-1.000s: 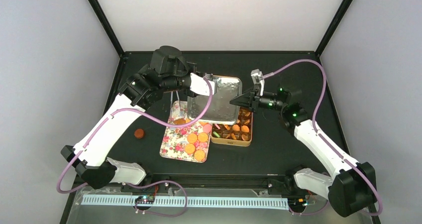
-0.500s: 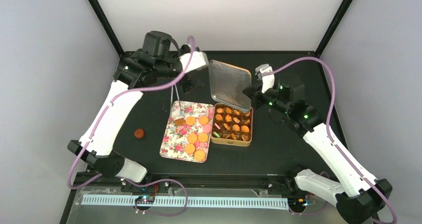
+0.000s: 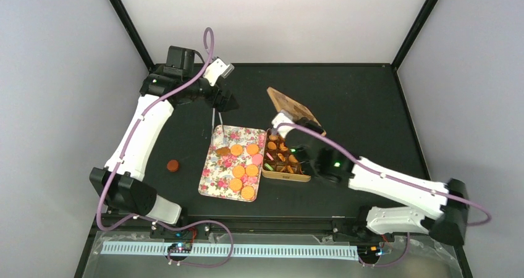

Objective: Pack the cookies
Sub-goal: Place the box lid on the packing box.

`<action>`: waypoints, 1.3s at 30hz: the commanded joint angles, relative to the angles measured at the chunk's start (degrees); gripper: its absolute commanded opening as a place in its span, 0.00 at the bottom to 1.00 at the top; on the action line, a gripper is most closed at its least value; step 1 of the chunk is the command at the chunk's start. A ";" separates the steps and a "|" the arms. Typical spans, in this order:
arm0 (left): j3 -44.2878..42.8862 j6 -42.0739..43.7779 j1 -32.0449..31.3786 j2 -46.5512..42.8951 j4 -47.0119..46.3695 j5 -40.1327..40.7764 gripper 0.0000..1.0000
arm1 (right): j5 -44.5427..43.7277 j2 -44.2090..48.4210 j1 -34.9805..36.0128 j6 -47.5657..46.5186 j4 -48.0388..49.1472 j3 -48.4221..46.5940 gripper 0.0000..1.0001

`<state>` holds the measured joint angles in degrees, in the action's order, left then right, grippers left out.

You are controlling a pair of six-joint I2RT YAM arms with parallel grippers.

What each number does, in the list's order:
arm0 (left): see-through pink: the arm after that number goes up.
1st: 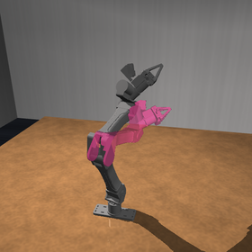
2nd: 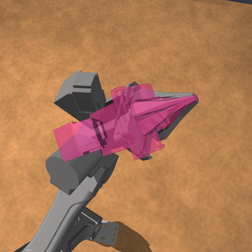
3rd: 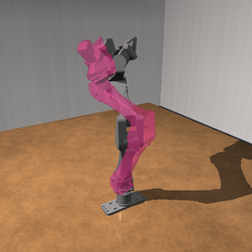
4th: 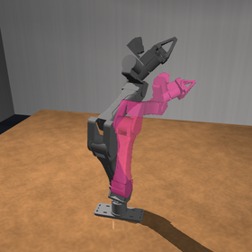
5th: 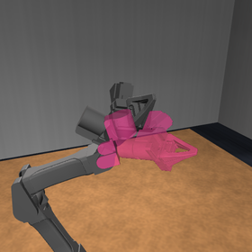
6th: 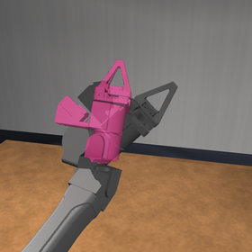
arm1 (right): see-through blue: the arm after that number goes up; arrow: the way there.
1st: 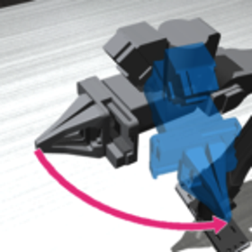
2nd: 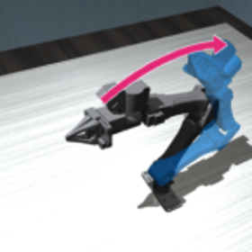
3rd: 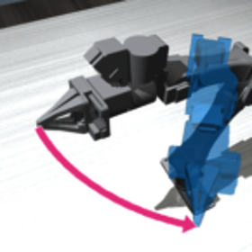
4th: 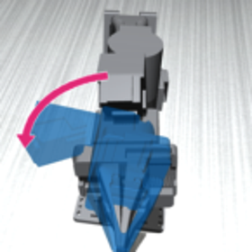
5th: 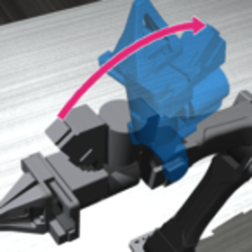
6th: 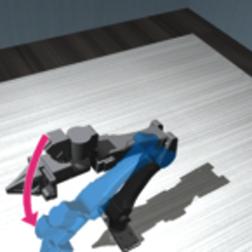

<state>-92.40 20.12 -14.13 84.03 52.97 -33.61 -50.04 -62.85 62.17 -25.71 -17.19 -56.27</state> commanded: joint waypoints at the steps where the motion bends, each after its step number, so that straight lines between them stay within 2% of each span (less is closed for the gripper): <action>1: -0.50 -2.46 0.83 0.52 -1.08 -1.02 0.99 | -15.06 -7.87 3.35 -7.70 0.04 -0.21 0.01; 5: -0.11 -1.84 0.95 0.56 -1.00 -0.26 0.99 | -14.95 -12.82 6.55 -7.62 -0.44 0.75 0.01; 15: -4.91 -1.84 0.88 5.36 0.87 -3.30 0.99 | -10.49 -25.02 12.98 6.35 -13.96 -0.99 0.01; 20: -1.31 -1.28 0.60 5.28 -1.38 -2.84 0.99 | -7.10 -28.75 15.04 14.59 -19.56 -1.12 0.01; 26: 2.38 -0.16 -0.91 6.94 -2.73 -0.40 0.98 | -2.44 -30.80 18.43 19.08 -22.37 -1.35 0.01; 32: 2.28 0.64 -5.00 10.50 -3.13 6.72 0.97 | 4.10 -31.87 19.64 21.00 -24.39 -0.86 0.08; 39: 3.04 0.30 -9.81 14.76 -2.53 8.54 0.97 | 7.49 -33.30 19.72 21.99 -25.26 -0.02 0.18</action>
<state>-89.78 19.90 -21.54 96.95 50.89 -27.83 -52.31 -94.06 81.58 -6.26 -41.08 -56.97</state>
